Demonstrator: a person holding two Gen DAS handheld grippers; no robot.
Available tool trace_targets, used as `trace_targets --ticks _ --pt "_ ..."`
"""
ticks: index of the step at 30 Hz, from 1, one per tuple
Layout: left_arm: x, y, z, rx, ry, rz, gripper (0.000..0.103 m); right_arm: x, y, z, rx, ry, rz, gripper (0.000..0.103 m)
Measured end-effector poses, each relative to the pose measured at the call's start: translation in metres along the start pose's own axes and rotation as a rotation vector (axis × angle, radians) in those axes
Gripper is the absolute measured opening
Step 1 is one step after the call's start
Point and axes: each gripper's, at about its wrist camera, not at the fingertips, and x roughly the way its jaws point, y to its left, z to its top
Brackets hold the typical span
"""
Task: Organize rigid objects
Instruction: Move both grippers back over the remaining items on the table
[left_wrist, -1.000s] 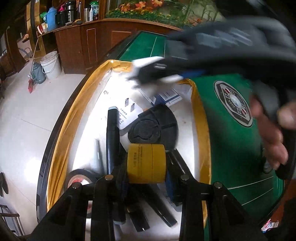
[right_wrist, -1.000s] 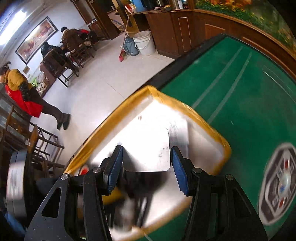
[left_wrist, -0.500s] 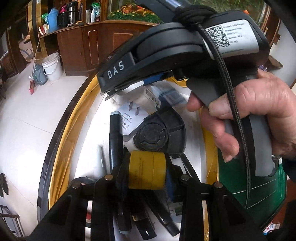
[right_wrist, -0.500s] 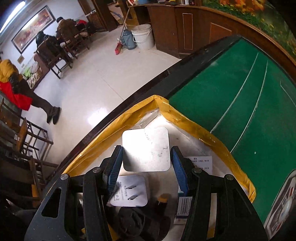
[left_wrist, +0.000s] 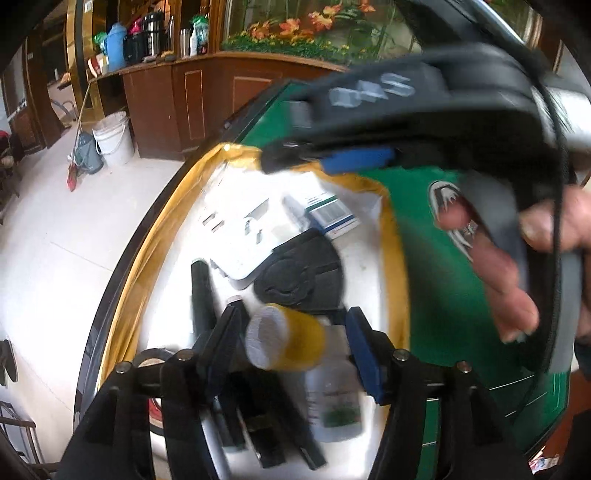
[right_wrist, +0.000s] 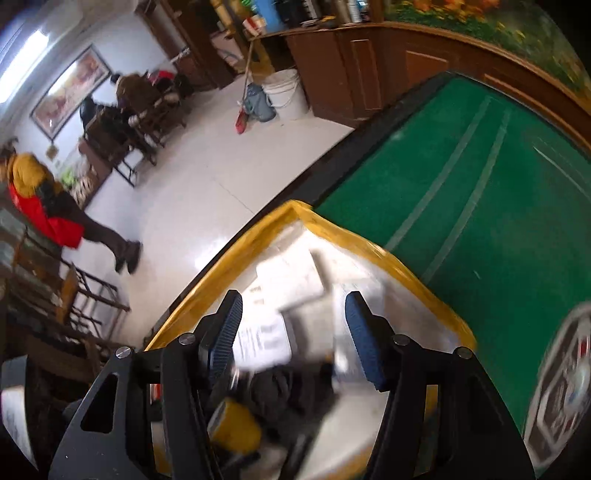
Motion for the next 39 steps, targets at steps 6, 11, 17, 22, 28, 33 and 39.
trace_targets --ticks 6,11,17,22,28,33,39 --pt "-0.020 -0.051 -0.011 0.068 -0.048 -0.007 0.068 -0.072 -0.037 -0.055 0.069 -0.084 -0.048 0.059" --pt "-0.018 -0.100 -0.024 0.123 -0.044 0.004 0.081 -0.125 -0.085 -0.122 0.186 -0.105 -0.099 0.059" --pt "0.019 -0.151 -0.045 0.213 0.075 0.021 0.080 -0.177 -0.132 -0.211 0.294 -0.114 -0.177 0.059" --pt "0.034 -0.190 -0.058 0.308 0.092 0.055 0.080 -0.219 -0.165 -0.280 0.392 -0.126 -0.219 0.059" --pt "0.052 -0.214 -0.058 0.294 0.087 0.032 0.081 -0.252 -0.196 -0.333 0.489 -0.136 -0.296 0.058" --pt "0.059 -0.221 -0.057 0.268 0.077 0.017 0.081 -0.267 -0.207 -0.353 0.520 -0.139 -0.312 0.058" --pt "0.062 -0.223 -0.059 0.256 0.029 0.011 0.087 -0.267 -0.216 -0.359 0.536 -0.125 -0.302 0.058"
